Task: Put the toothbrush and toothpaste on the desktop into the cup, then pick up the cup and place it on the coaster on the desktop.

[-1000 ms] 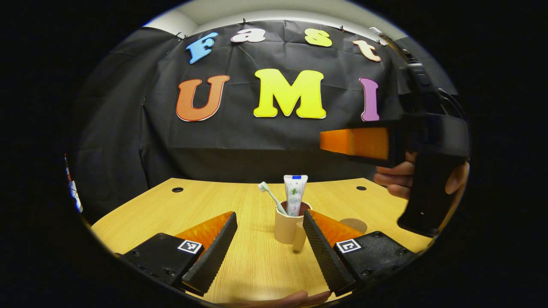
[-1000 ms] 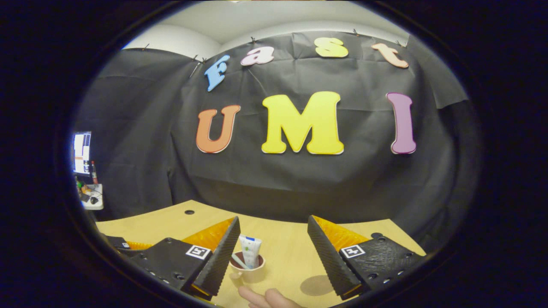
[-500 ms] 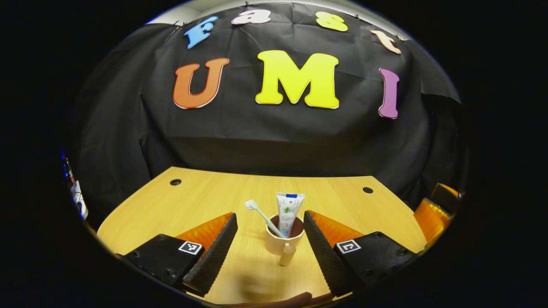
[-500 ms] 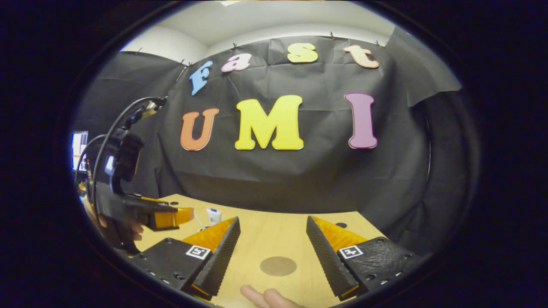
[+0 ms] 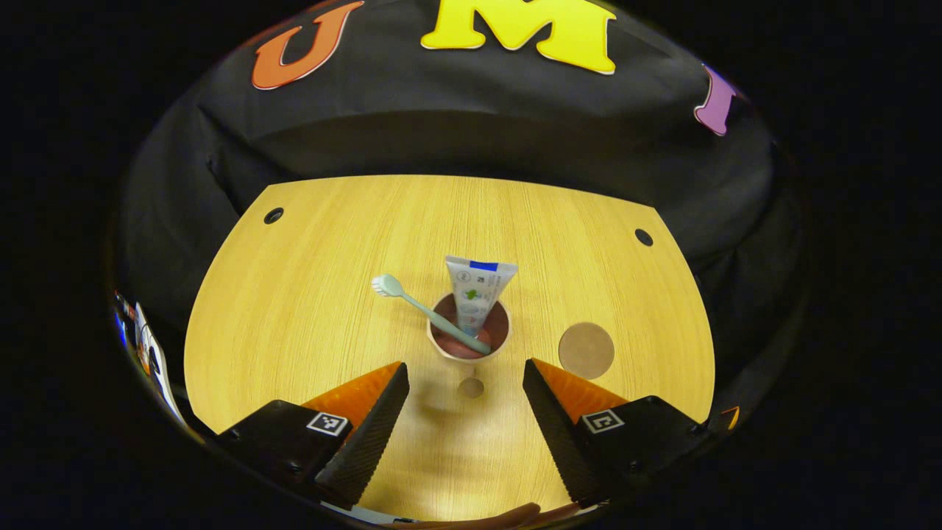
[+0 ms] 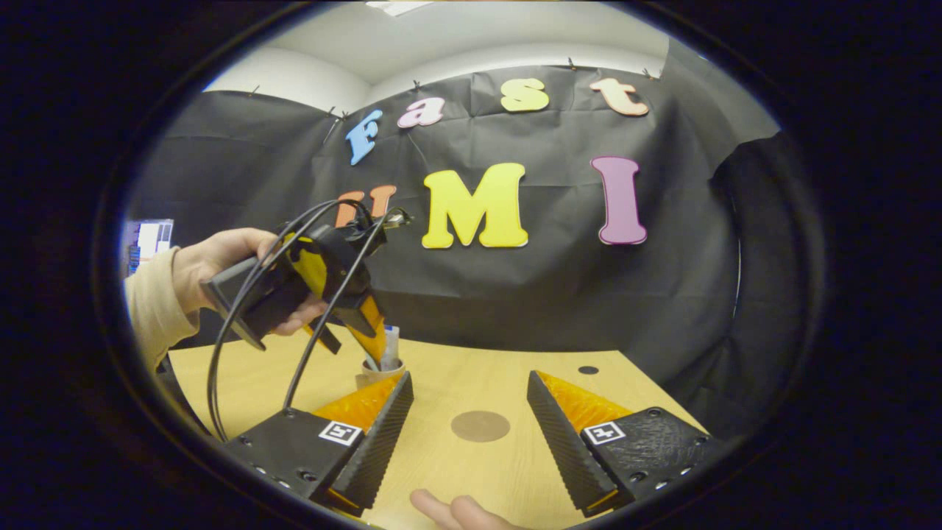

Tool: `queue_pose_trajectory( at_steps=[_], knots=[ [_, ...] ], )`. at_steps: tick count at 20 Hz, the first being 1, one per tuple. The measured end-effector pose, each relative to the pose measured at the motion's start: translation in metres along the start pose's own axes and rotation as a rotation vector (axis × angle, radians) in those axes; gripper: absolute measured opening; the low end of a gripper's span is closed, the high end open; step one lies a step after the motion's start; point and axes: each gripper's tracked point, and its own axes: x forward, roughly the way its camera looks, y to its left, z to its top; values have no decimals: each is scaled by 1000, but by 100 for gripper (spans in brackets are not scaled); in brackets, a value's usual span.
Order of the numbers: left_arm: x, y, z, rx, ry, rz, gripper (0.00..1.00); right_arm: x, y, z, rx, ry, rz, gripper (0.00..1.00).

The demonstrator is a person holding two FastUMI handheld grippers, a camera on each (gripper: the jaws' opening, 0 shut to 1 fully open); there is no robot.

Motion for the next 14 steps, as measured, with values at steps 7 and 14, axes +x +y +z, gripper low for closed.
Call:
queue_pose_trajectory(
  at_steps=[7, 14],
  knots=[
    [21, 0, -4, -9, 189, 30, 96, 3, 9, -18, -91, 22, 8, 95],
    [47, 2, 19, 35, 336, 76, 82, 9, -22, -9, 82, 18, -22, 95]
  ],
)
